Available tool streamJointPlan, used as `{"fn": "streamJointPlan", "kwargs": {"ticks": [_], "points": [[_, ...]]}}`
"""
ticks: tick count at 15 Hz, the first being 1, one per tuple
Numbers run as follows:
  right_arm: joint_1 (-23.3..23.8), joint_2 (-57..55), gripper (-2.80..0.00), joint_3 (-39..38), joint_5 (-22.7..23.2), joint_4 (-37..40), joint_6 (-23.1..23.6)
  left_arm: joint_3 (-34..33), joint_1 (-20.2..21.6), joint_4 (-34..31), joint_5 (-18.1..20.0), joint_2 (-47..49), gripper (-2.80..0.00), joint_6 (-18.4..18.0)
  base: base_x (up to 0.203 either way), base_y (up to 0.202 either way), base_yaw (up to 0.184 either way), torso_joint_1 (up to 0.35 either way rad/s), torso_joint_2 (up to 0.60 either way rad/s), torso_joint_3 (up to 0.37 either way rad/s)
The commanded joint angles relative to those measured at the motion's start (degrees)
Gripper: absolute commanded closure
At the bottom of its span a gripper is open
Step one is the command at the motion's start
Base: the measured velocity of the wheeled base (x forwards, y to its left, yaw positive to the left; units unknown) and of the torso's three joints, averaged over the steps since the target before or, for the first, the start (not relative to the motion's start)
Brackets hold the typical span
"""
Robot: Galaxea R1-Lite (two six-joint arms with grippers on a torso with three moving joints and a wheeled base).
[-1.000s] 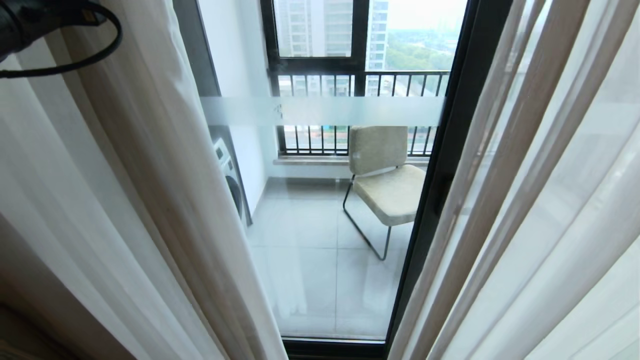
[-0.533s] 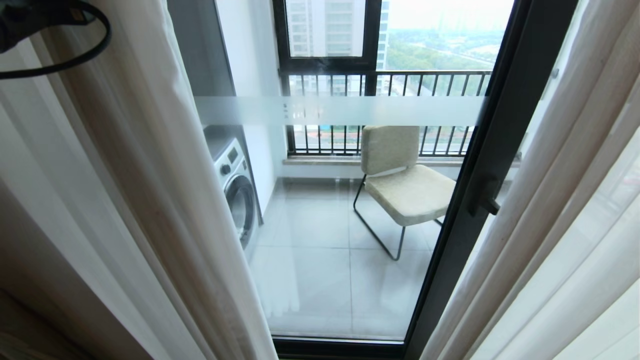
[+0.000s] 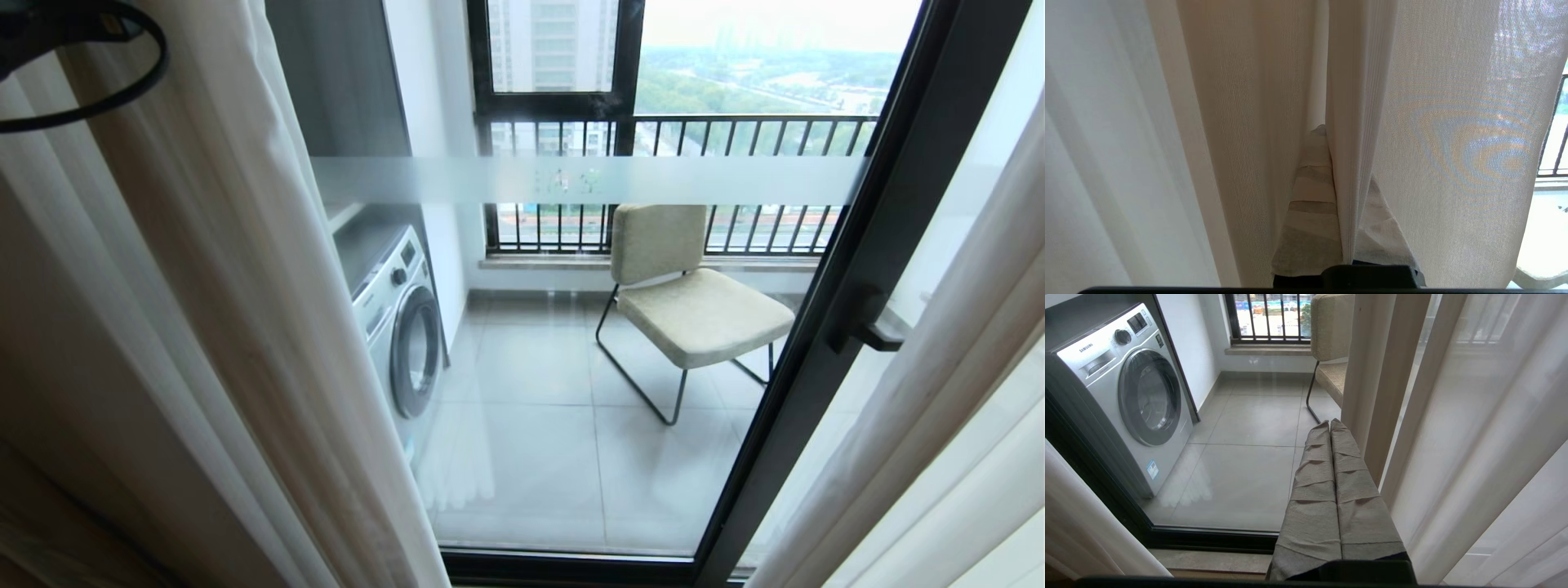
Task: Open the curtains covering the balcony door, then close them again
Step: Pull the inner curtains open on both sides
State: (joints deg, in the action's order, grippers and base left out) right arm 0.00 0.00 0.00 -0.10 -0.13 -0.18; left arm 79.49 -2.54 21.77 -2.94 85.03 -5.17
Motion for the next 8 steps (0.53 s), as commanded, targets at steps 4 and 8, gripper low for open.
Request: {"fn": "streamJointPlan", "kwargs": {"ticks": [4,8], "points": [[0.00,0.00,0.00,0.00,0.01,-0.04,0.01,-0.04,-0.01,0.20,0.04,0.05,0.00,-0.02,0.000,0.191,0.000,0.001,0.00,0.002],[0.00,0.00,0.00,0.00,0.01,-0.04,0.01,-0.04,1.48,0.20,0.48,0.05,0.00,0.07,0.000,0.189,0.000,0.005,0.00,0.002]]}}
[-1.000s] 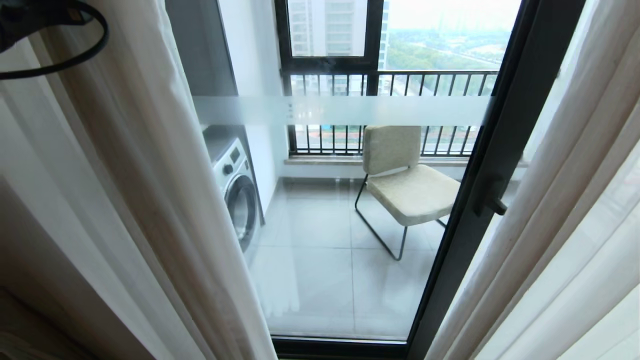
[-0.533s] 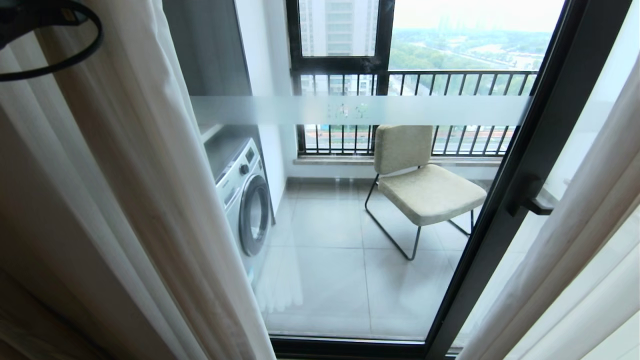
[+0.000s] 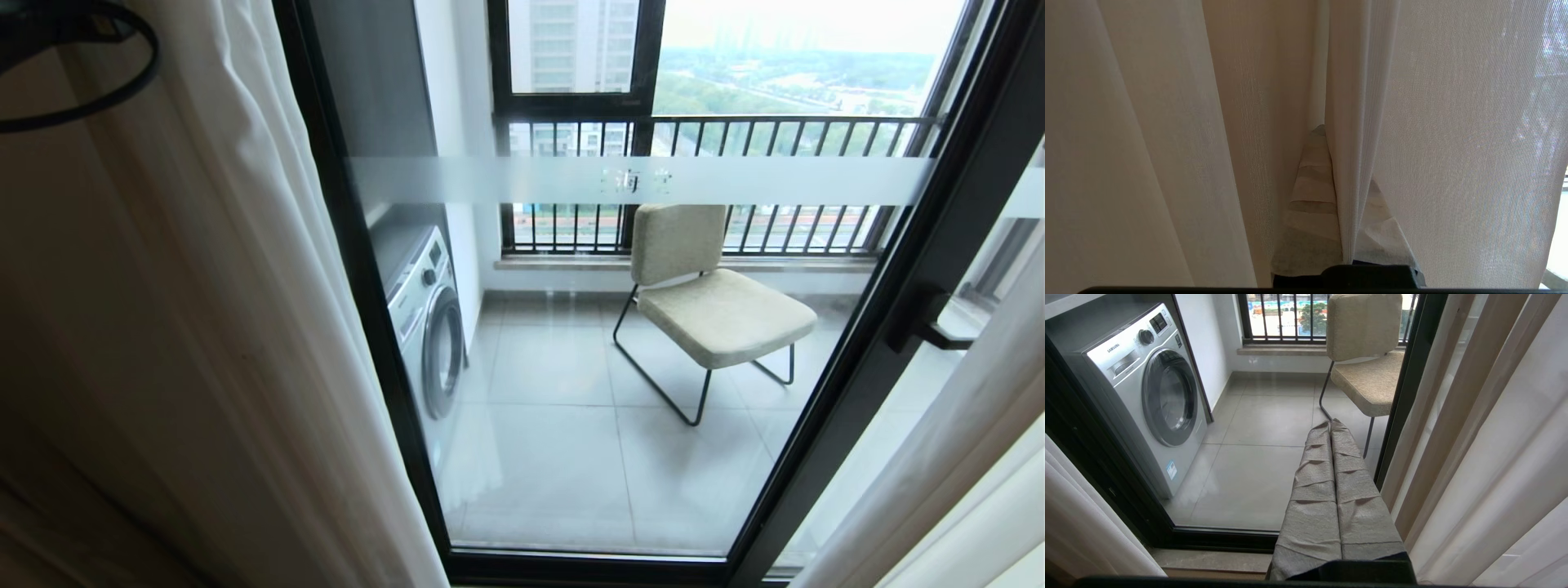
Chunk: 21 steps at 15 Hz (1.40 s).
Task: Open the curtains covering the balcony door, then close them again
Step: Pull the inner curtains open on both sides
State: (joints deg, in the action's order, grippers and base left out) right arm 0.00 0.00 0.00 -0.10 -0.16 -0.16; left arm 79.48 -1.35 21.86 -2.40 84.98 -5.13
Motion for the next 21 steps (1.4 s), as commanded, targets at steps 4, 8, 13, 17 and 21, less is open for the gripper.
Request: {"fn": "streamJointPlan", "kwargs": {"ticks": [4,8,13,17,21], "points": [[0.00,0.00,0.00,0.00,0.01,-0.02,-0.02,-0.03,0.91,0.20,-0.07,0.10,0.00,0.03,0.000,0.190,0.001,0.001,0.00,0.004],[0.00,0.00,0.00,0.00,0.01,-0.02,-0.02,-0.03,0.91,0.47,-0.15,0.10,0.00,0.64,0.000,0.182,0.000,0.002,0.00,0.005],[0.00,0.00,0.00,0.00,0.01,-0.02,-0.02,0.06,1.26,0.47,0.02,0.27,0.00,0.73,0.000,0.035,-0.001,0.001,0.00,0.001],[0.00,0.00,0.00,0.00,0.01,-0.02,-0.02,0.59,1.58,0.41,-0.07,1.06,0.00,0.82,0.000,0.000,0.000,0.000,0.00,0.000],[0.00,0.00,0.00,0.00,0.01,-0.02,-0.02,0.75,4.65,0.60,0.00,2.17,0.00,3.13,0.000,0.000,0.000,0.000,0.00,0.000]]}}
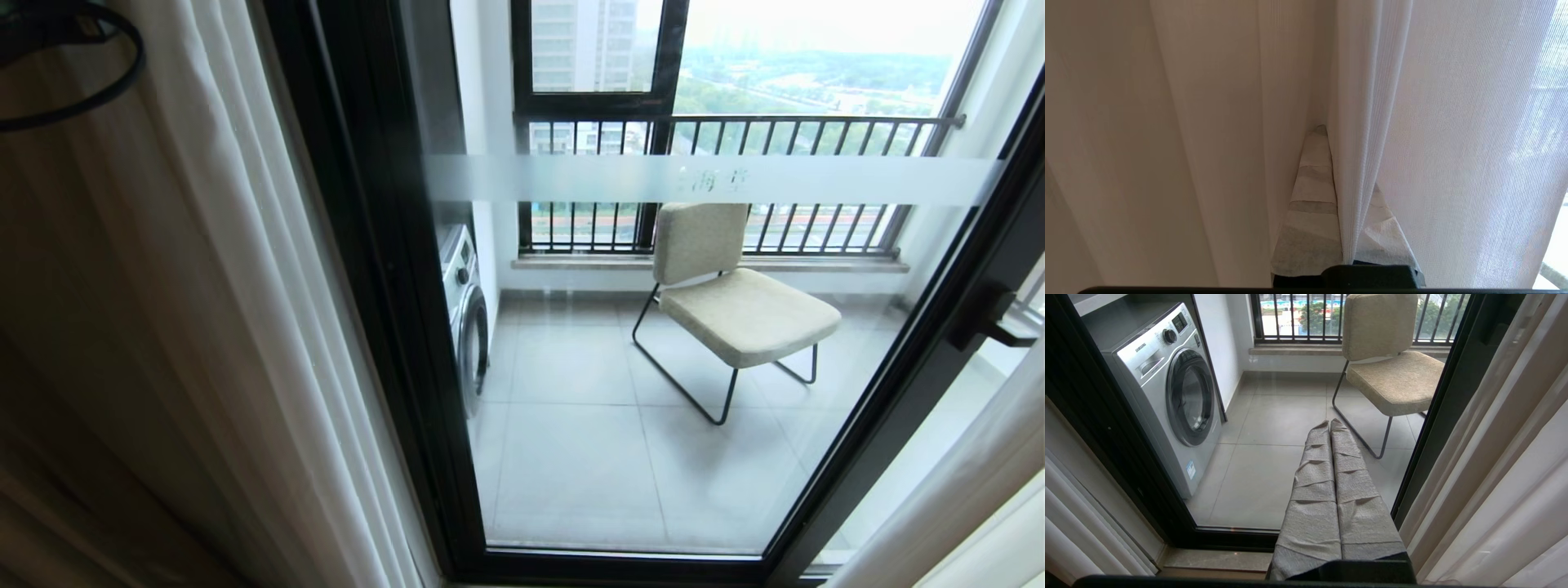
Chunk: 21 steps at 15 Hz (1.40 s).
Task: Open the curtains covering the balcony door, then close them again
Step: Pull the inner curtains open on both sides
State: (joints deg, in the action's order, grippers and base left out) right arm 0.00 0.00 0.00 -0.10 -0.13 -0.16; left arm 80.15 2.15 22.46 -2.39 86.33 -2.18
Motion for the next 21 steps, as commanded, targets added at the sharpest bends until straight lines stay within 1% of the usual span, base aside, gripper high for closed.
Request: {"fn": "streamJointPlan", "kwargs": {"ticks": [1,4,5,8,12,14,16,19,21], "points": [[-0.01,0.00,0.00,0.00,0.01,-0.04,-0.02,0.34,2.67,0.00,0.01,1.21,0.00,0.70,0.000,0.000,0.000,0.000,0.00,0.000],[0.00,0.00,0.00,0.00,0.01,-0.04,-0.02,2.18,8.40,-0.04,0.27,3.02,0.00,2.66,0.000,0.000,0.000,0.000,0.00,0.000],[0.00,0.00,0.00,0.00,0.01,-0.04,-0.02,2.80,10.91,-0.04,1.39,3.92,0.00,3.32,0.000,0.000,0.000,0.000,0.00,0.000],[0.00,0.00,0.00,0.00,0.01,-0.04,-0.02,5.71,19.64,-0.04,8.37,7.49,0.00,4.39,0.000,0.000,0.000,0.000,0.00,0.000],[0.00,0.00,0.00,0.00,0.01,-0.04,-0.02,9.87,31.56,0.02,13.73,13.32,0.00,7.36,0.000,0.000,0.000,0.000,0.00,0.000],[0.00,0.00,0.00,0.00,0.01,-0.04,-0.02,13.99,37.36,-0.02,17.28,17.84,0.00,8.22,0.000,0.000,0.000,0.000,0.00,0.000],[0.00,0.00,0.00,0.00,0.01,-0.04,-0.02,19.73,42.54,-0.03,19.63,23.05,0.00,8.59,0.000,0.000,0.000,0.000,0.00,0.000],[0.00,0.00,0.00,0.00,0.01,-0.04,-0.02,26.71,48.10,-0.12,22.45,28.88,0.00,9.01,0.000,0.000,0.000,0.000,0.00,0.000],[0.00,0.00,0.00,0.00,0.01,-0.04,-0.02,27.61,48.65,-0.13,23.40,29.16,0.00,9.04,0.000,0.000,0.000,0.000,0.00,0.000]]}}
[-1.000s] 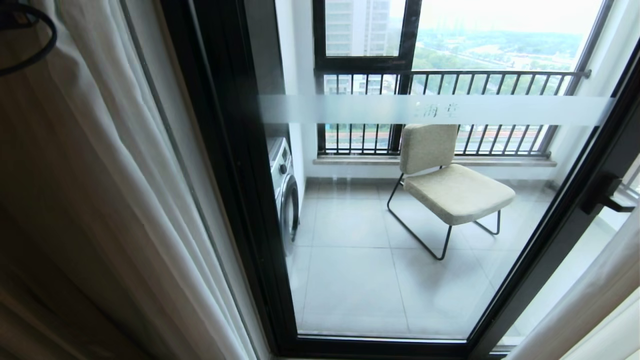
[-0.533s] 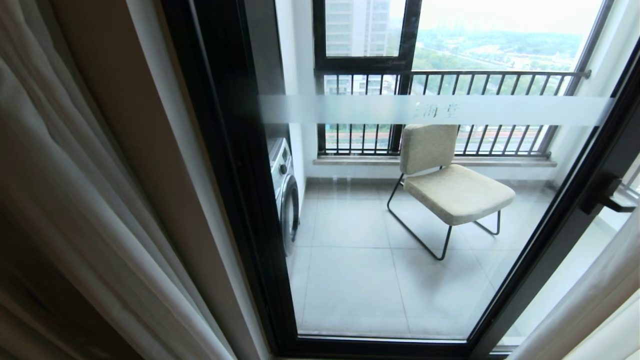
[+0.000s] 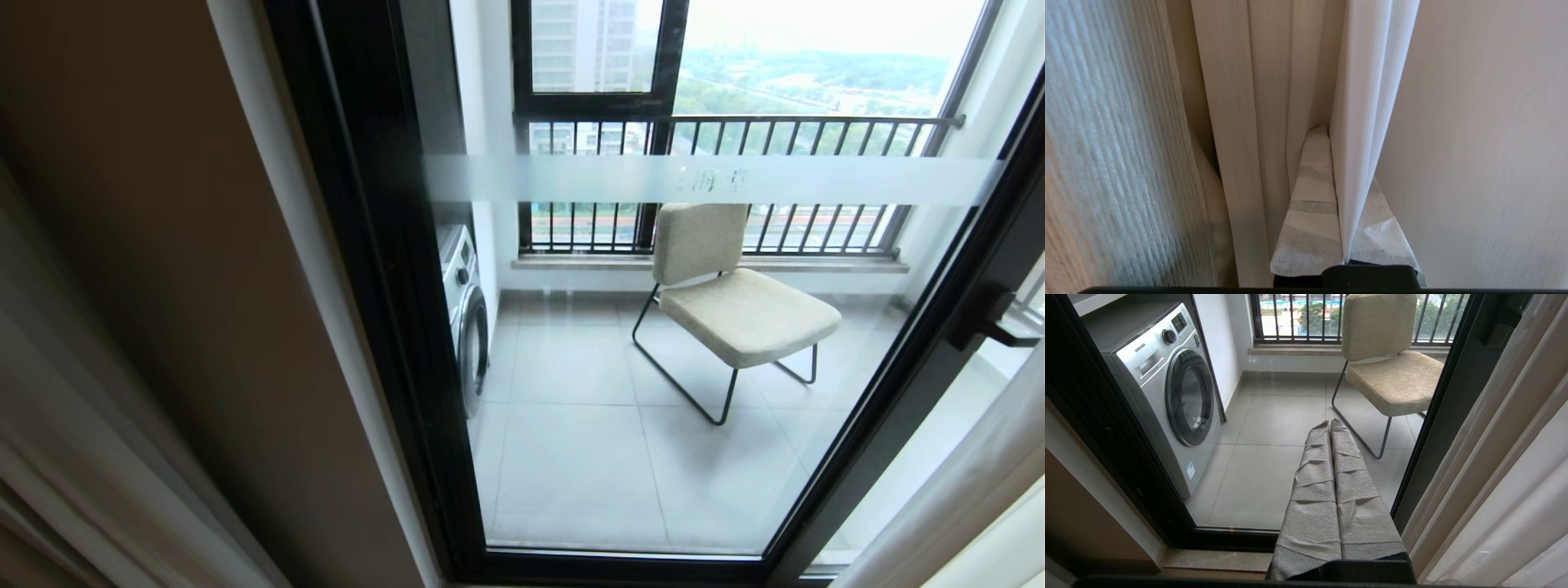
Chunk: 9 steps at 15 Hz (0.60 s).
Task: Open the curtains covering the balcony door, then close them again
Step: Pull the inner curtains open on both sides
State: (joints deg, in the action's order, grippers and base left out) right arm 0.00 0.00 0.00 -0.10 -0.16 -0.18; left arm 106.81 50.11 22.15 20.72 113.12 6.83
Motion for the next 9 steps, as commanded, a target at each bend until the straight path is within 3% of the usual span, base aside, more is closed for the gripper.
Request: {"fn": "streamJointPlan", "kwargs": {"ticks": [1,9], "points": [[0.00,0.00,0.00,0.00,0.01,-0.02,0.01,0.99,0.08,0.24,0.40,1.88,0.00,0.03,0.000,0.000,0.000,0.000,0.00,0.000],[-0.02,0.00,0.00,0.00,0.01,-0.02,0.01,0.75,-8.97,-0.03,0.48,-9.64,0.00,0.03,0.000,0.000,0.000,0.000,0.00,0.000]]}}
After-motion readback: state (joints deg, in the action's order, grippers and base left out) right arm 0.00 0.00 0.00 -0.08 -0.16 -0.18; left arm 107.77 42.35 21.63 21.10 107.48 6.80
